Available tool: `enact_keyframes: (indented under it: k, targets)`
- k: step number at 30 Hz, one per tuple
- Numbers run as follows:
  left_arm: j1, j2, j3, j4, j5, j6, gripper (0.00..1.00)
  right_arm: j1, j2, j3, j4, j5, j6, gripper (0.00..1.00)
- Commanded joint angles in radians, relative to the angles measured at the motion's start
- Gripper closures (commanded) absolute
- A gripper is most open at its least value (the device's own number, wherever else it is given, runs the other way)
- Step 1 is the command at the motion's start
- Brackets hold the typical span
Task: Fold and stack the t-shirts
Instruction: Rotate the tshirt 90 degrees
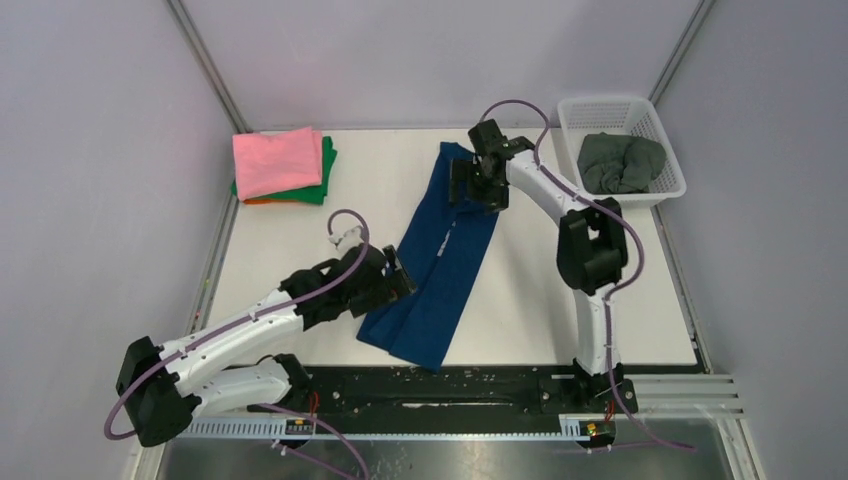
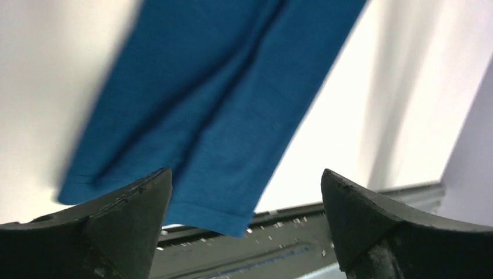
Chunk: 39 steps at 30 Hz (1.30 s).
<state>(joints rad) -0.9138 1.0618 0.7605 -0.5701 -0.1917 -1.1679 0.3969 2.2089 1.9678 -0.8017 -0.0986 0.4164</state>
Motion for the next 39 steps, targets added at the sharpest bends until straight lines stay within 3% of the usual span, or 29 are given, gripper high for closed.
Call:
enact_keyframes:
  k: [1,4,9,20,27,32,39]
  targets:
    - [0.131,-0.105,-0.032,-0.146,-0.096,0.092,0.01,0.114,-0.222,-0.339,0.168,0.012,0.005,0.0]
    - [0.248,-0.165,-0.102,-0.13,-0.035,0.139,0.01,0.177,-0.307,-0.561,0.352,-0.099,0.061,0.01]
    - [0.372,-0.195,-0.181,-0.106,0.055,0.203,0.01,0.203,-0.286,-0.663,0.394,-0.162,0.071,0.01]
    - [0.385,-0.122,-0.216,0.046,0.208,0.29,0.01,0.109,-0.162,-0.574,0.308,-0.116,0.053,0.01]
    - [0.383,-0.046,-0.254,0.183,0.377,0.315,0.01,-0.021,-0.099,-0.392,0.204,-0.096,0.006,0.01]
    - [0.363,0.026,-0.28,0.272,0.449,0.306,0.04,-0.027,-0.221,-0.394,0.196,-0.095,-0.014,0.01]
    - [0.238,0.116,-0.266,0.346,0.444,0.264,0.26,-0.027,-0.546,-0.805,0.384,-0.149,0.103,0.0]
